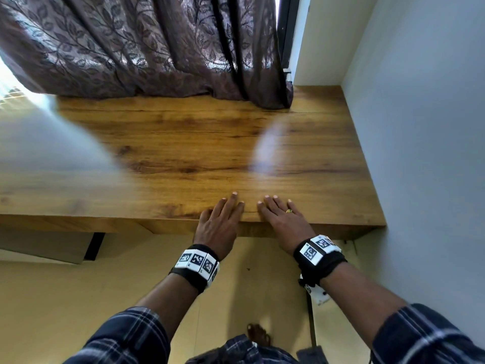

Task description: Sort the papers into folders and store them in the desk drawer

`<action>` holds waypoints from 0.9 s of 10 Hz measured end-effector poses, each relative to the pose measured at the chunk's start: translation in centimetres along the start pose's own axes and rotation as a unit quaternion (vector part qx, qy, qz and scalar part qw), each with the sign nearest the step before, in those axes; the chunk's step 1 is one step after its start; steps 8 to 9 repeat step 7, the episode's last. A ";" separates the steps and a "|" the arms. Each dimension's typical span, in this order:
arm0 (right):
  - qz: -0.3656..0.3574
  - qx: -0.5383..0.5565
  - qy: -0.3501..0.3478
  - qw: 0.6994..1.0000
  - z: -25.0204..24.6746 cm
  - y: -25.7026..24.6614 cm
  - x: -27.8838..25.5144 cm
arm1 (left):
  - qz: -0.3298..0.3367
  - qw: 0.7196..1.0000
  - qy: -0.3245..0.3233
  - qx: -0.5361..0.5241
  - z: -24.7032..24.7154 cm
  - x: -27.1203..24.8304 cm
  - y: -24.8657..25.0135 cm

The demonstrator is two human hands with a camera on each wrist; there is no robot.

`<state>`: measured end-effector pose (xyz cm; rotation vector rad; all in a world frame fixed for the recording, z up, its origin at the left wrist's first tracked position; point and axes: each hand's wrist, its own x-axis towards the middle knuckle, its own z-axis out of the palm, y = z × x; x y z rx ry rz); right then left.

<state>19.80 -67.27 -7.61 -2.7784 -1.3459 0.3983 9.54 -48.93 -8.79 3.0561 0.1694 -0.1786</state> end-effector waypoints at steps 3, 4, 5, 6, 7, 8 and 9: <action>0.042 0.045 -0.002 0.998 -2.3 -0.3 2.9 | 0.042 0.999 0.010 -0.020 -3.4 3.0 -1.9; 0.069 0.033 0.007 0.997 -3.1 -1.0 4.9 | 0.045 0.999 -0.009 -0.022 -4.1 4.6 -4.0; 0.092 0.040 -0.006 0.995 -3.7 -2.0 7.0 | 0.050 0.998 -0.022 -0.026 -4.3 6.0 -5.8; 0.126 0.048 0.016 0.991 -4.6 -4.0 9.7 | 0.061 0.998 -0.022 -0.022 -5.3 6.9 -8.5; 0.161 0.024 0.046 0.986 -5.5 -6.5 12.5 | 0.055 0.998 -0.003 -0.028 -6.0 7.8 -11.5; 0.161 0.024 0.046 0.986 -5.5 -6.5 12.5 | 0.055 0.998 -0.003 -0.028 -6.0 7.8 -11.5; 0.161 0.024 0.046 0.986 -5.5 -6.5 12.5 | 0.055 0.998 -0.003 -0.028 -6.0 7.8 -11.5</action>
